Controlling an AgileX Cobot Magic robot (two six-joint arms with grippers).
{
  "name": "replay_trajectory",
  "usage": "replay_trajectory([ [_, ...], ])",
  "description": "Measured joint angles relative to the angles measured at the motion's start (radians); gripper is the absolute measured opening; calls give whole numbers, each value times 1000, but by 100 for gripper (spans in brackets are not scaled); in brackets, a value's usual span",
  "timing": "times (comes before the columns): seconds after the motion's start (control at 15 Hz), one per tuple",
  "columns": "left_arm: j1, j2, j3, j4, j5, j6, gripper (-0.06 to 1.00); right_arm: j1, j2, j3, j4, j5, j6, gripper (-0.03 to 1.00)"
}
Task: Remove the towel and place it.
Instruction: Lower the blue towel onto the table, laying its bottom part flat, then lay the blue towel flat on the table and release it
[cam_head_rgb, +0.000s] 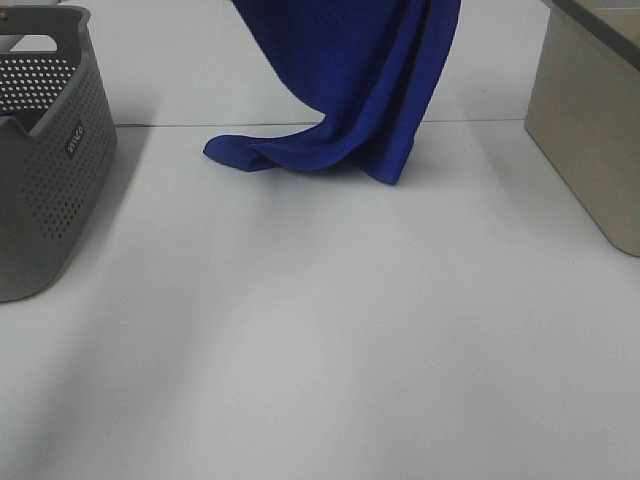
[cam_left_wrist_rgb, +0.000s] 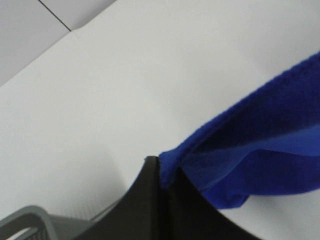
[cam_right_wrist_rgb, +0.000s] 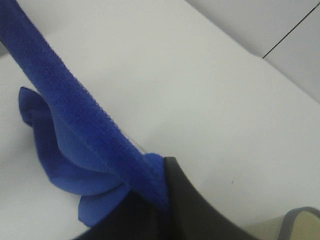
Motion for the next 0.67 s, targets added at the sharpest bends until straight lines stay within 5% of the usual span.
replay_trajectory([
  [0.13, -1, -74, 0, -8, 119, -3, 0, 0, -21, 0, 12, 82, 26, 2],
  [0.4, -1, -203, 29, -61, 144, -42, 0, 0, -65, -1, 111, 260, 51, 2],
  [0.67, -1, -401, 368, -90, 144, -89, 0, 0, -80, 0, 125, 280, 90, 2],
])
